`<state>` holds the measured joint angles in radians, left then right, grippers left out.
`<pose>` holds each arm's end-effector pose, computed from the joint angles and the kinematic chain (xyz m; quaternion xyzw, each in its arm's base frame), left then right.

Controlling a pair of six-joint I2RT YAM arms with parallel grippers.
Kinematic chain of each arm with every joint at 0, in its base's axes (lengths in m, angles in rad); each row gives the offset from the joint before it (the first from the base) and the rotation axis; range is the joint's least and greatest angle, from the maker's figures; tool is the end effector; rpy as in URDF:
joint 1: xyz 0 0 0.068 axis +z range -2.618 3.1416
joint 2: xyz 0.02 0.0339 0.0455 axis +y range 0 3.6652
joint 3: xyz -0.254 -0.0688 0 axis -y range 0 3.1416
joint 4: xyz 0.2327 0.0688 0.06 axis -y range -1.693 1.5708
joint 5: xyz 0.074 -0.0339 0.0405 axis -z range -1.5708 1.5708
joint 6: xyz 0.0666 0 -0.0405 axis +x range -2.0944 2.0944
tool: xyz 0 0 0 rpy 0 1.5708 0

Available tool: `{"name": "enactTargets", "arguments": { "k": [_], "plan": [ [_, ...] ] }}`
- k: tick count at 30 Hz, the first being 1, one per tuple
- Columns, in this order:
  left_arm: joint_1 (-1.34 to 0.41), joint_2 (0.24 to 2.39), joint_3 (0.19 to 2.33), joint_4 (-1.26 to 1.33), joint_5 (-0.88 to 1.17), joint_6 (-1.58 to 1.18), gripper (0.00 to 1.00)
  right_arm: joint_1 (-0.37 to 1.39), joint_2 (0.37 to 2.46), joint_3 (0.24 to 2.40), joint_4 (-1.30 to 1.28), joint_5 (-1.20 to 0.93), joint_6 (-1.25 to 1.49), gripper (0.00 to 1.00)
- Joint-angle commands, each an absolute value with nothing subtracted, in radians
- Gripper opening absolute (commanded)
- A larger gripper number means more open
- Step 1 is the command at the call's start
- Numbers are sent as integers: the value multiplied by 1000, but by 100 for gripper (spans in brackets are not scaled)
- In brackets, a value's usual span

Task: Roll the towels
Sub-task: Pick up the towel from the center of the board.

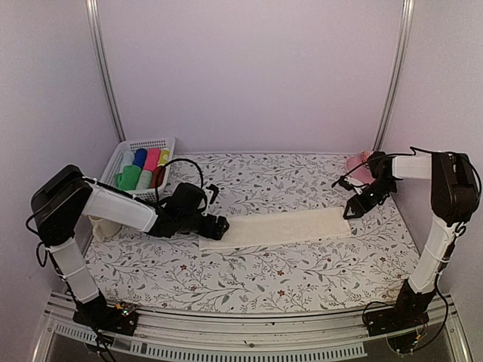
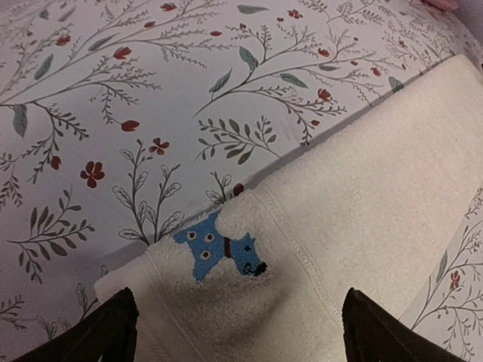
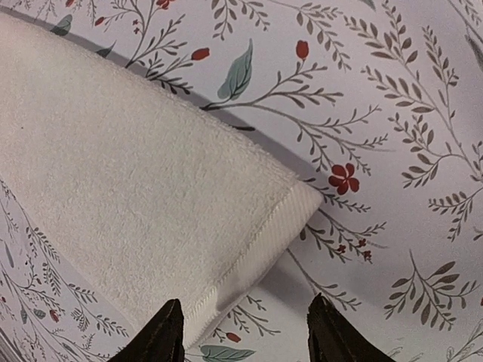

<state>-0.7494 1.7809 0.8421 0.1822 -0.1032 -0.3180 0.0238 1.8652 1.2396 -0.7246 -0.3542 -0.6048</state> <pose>0.2688 -0.2408 0.1133 0.1763 0.9002 -0.1604 0.3645 0.3467 0.0314 0.1358 -0.3209 0.9245 0.1367 0.1540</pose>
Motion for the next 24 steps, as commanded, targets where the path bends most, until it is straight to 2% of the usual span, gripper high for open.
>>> {"name": "enactTargets", "arguments": {
  "k": [1, 9, 15, 20, 22, 23, 24],
  "plan": [
    [-766, 1712, 842, 163, -142, -320, 96, 20, 1854, 1160, -732, -401, -578, 56],
    [-808, 1630, 817, 126, -219, -327, 97, 34, 1886, 1121, -700, -406, -553, 58],
    [-829, 1586, 800, 97, -282, -330, 97, 82, 1918, 1098, -652, -353, -528, 52],
    [-834, 1556, 784, 84, -308, -331, 97, 90, 1933, 1083, -604, -279, -509, 31],
    [-839, 1545, 781, 77, -324, -331, 97, 91, 1937, 1075, -589, -265, -508, 18],
    [-842, 1541, 781, 71, -333, -331, 97, 89, 1940, 1072, -583, -260, -506, 8],
    [-844, 1538, 780, 66, -342, -330, 97, 89, 1938, 1072, -579, -264, -506, 3]
  ]
}}
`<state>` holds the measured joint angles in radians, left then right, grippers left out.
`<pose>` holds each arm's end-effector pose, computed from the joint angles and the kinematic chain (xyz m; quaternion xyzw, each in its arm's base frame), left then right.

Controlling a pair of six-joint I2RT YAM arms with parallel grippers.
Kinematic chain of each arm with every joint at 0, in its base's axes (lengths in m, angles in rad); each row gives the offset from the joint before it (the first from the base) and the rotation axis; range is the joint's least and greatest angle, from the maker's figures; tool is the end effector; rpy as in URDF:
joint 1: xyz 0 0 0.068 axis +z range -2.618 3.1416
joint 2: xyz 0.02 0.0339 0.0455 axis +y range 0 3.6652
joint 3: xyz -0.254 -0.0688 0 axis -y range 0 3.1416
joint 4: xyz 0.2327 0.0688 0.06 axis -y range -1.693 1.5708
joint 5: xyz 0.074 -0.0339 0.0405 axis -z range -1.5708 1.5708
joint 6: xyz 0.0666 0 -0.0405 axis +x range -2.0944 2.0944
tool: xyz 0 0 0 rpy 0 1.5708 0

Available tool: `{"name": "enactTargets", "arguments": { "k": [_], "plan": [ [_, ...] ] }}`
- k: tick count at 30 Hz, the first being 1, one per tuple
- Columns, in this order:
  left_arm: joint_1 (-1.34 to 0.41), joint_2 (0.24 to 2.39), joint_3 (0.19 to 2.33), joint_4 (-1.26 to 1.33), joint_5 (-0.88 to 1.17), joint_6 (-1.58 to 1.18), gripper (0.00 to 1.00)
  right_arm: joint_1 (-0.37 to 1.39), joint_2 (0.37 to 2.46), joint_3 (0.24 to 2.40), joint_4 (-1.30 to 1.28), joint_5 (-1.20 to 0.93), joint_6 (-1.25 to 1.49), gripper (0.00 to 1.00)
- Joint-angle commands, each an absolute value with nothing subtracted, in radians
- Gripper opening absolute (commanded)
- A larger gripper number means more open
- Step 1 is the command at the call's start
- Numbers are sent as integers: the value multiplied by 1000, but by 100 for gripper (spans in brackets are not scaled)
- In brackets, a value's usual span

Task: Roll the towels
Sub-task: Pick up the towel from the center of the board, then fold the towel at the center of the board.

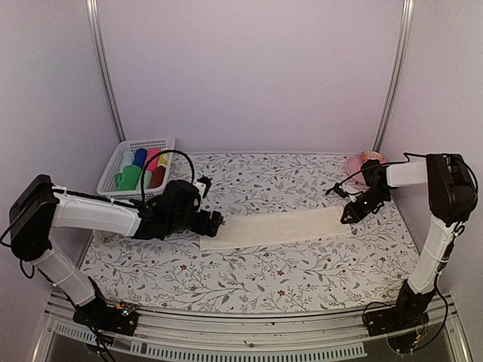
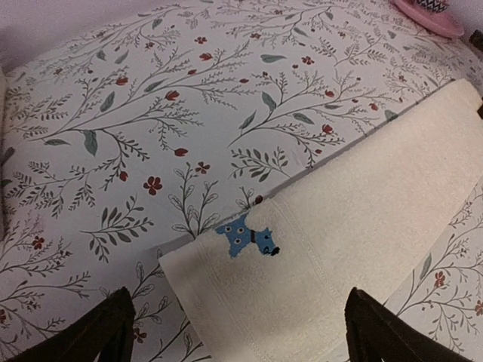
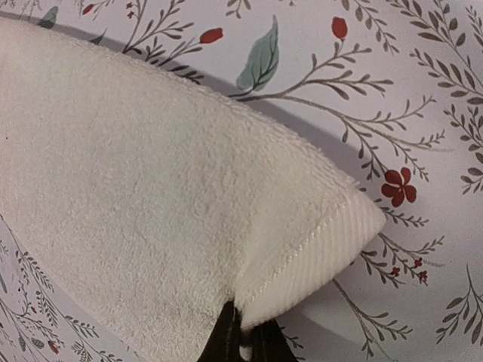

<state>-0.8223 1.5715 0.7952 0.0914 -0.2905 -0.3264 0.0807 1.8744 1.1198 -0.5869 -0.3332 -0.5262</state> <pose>0.2419 -0.2325 0.1601 0.1593 0.8819 -0.1206 0.4271 0.3348 0.0489 0.1068 -0.3108 0.9293 0.1357 0.1464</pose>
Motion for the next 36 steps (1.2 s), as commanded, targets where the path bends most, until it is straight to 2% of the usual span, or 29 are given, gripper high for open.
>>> {"name": "enactTargets", "arguments": {
  "k": [1, 11, 18, 28, 36],
  "plan": [
    [-847, 1535, 779, 61, -349, -330, 97, 84, 1934, 1074, -577, -270, -506, 3],
    [-857, 1488, 734, 47, -390, -340, 97, -87, 1818, 1195, -678, -392, -565, 2],
    [-866, 1489, 716, 63, -390, -357, 97, -115, 1807, 1331, -860, -610, -655, 2],
    [-873, 1503, 719, 67, -410, -368, 97, 147, 1791, 1416, -963, -758, -691, 2],
    [-873, 1528, 716, 68, -419, -382, 97, 337, 1878, 1584, -991, -806, -664, 2]
  ]
}}
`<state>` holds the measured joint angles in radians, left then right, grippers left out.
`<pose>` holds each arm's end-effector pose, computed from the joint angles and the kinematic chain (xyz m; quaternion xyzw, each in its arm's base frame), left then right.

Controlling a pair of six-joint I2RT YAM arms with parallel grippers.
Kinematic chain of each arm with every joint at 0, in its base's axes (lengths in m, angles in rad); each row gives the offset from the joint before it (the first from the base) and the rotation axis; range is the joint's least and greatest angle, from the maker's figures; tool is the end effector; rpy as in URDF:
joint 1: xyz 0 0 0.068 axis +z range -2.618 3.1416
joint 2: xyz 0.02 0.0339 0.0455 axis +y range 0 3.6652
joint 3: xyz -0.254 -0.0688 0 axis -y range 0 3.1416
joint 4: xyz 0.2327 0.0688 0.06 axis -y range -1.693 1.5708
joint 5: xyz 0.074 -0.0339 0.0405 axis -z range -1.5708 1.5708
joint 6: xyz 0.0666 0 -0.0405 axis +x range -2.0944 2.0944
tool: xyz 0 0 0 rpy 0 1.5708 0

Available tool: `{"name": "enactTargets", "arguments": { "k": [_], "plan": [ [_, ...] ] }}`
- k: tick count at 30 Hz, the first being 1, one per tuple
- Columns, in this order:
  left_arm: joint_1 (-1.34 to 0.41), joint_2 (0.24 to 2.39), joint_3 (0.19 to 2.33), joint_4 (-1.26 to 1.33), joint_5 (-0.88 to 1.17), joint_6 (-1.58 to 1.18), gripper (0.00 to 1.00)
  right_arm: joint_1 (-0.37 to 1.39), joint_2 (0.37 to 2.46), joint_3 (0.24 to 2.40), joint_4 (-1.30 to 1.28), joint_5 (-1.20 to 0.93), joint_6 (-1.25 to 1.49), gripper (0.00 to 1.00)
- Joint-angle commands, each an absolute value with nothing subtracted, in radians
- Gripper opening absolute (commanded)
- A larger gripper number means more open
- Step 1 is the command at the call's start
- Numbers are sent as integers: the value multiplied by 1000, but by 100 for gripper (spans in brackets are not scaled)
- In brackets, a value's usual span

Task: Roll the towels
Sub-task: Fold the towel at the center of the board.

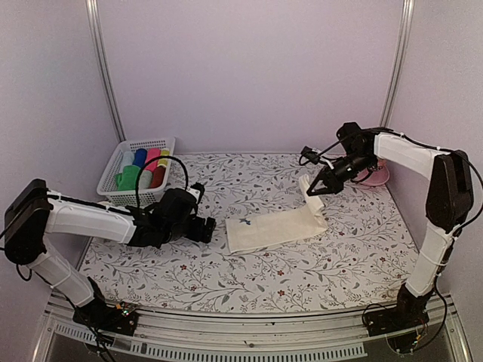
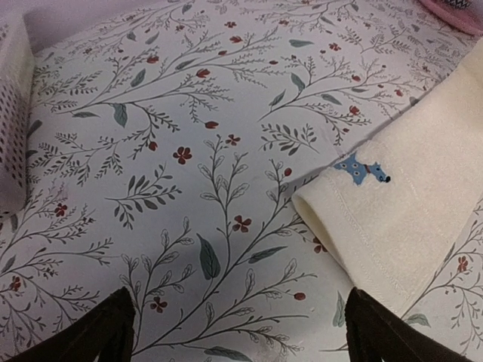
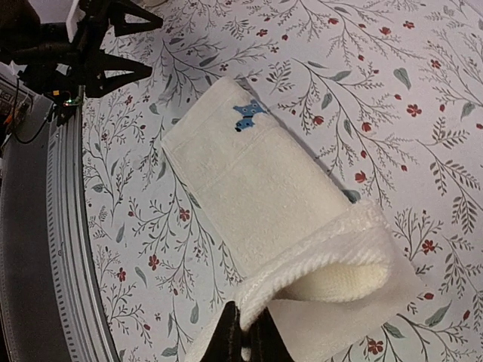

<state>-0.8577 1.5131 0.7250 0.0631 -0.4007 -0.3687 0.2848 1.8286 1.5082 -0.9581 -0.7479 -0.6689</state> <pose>0.2246 -0.2200 0.1547 0.1371 0.8869 -0.0830 0.4334 0.3327 0.1446 0.2251 -0.4700 0.7938 0.3289 0.2021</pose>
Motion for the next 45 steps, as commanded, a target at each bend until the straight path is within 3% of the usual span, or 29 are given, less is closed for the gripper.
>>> {"name": "enactTargets", "arguments": {
  "k": [1, 12, 45],
  "plan": [
    [-872, 1527, 713, 68, -422, -382, 97, 355, 1893, 1602, -993, -809, -661, 2],
    [-872, 1519, 694, 72, -430, -386, 97, 488, 2032, 1697, -984, -835, -645, 2],
    [-871, 1537, 677, 100, -410, -399, 97, 562, 2165, 1798, -924, -885, -601, 2]
  ]
}}
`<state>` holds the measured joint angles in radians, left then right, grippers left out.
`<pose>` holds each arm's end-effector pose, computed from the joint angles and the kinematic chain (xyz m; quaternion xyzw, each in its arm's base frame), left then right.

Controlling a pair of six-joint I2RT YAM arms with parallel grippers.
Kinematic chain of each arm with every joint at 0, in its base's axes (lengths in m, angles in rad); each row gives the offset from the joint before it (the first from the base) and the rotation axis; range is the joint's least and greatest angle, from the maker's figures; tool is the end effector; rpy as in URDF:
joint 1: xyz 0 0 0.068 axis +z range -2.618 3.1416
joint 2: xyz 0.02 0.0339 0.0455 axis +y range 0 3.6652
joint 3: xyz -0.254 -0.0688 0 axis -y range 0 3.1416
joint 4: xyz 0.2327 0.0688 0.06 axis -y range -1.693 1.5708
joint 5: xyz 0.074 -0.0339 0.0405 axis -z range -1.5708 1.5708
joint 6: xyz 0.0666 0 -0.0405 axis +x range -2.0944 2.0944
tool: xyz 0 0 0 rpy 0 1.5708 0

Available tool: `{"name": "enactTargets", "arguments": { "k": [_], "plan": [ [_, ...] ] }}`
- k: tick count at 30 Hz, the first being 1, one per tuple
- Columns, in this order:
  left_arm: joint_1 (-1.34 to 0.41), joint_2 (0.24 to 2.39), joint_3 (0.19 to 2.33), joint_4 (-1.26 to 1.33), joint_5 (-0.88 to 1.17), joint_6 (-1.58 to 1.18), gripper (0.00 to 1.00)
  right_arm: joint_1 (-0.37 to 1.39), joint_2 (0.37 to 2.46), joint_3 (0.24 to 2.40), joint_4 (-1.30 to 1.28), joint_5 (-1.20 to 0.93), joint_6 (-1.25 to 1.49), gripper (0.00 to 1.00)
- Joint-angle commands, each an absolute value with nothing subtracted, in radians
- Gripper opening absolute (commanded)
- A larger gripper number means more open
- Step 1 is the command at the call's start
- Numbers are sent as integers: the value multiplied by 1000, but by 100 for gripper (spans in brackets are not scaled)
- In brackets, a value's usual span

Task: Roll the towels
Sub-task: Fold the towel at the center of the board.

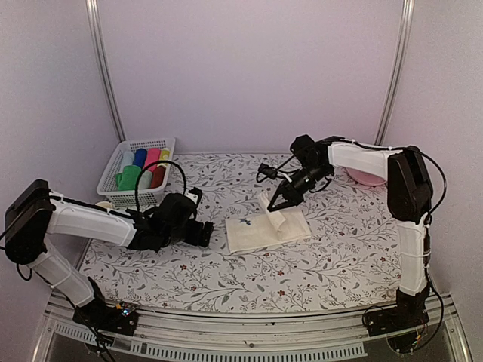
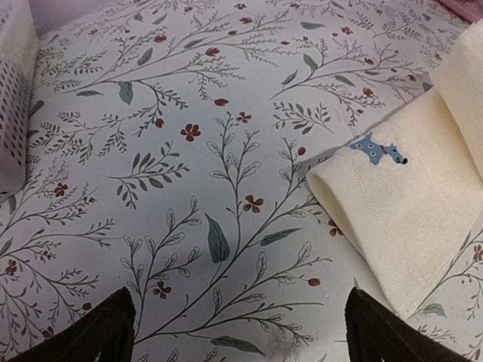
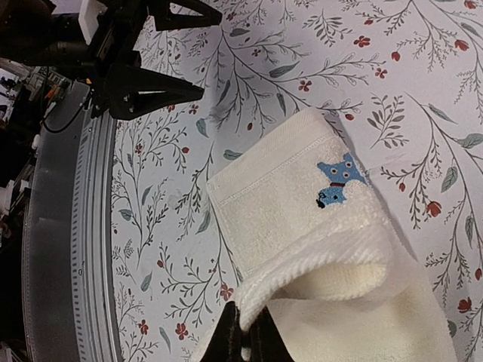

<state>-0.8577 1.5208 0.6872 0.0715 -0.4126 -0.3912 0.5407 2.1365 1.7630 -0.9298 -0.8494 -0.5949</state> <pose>0.2203 -0.2138 0.1420 0.1296 0.8941 -0.0724 0.4225 0.3394 0.2621 0.1851 -0.5320 0.7318 0.4049 0.1325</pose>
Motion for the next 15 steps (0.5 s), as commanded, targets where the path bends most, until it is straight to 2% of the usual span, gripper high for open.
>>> {"name": "enactTargets", "arguments": {
  "k": [1, 15],
  "plan": [
    [-872, 1537, 677, 100, -408, -399, 97, 565, 2169, 1801, -924, -884, -601, 2],
    [-874, 1548, 681, 104, -404, -399, 97, 617, 2261, 1859, -910, -861, -575, 3]
  ]
}}
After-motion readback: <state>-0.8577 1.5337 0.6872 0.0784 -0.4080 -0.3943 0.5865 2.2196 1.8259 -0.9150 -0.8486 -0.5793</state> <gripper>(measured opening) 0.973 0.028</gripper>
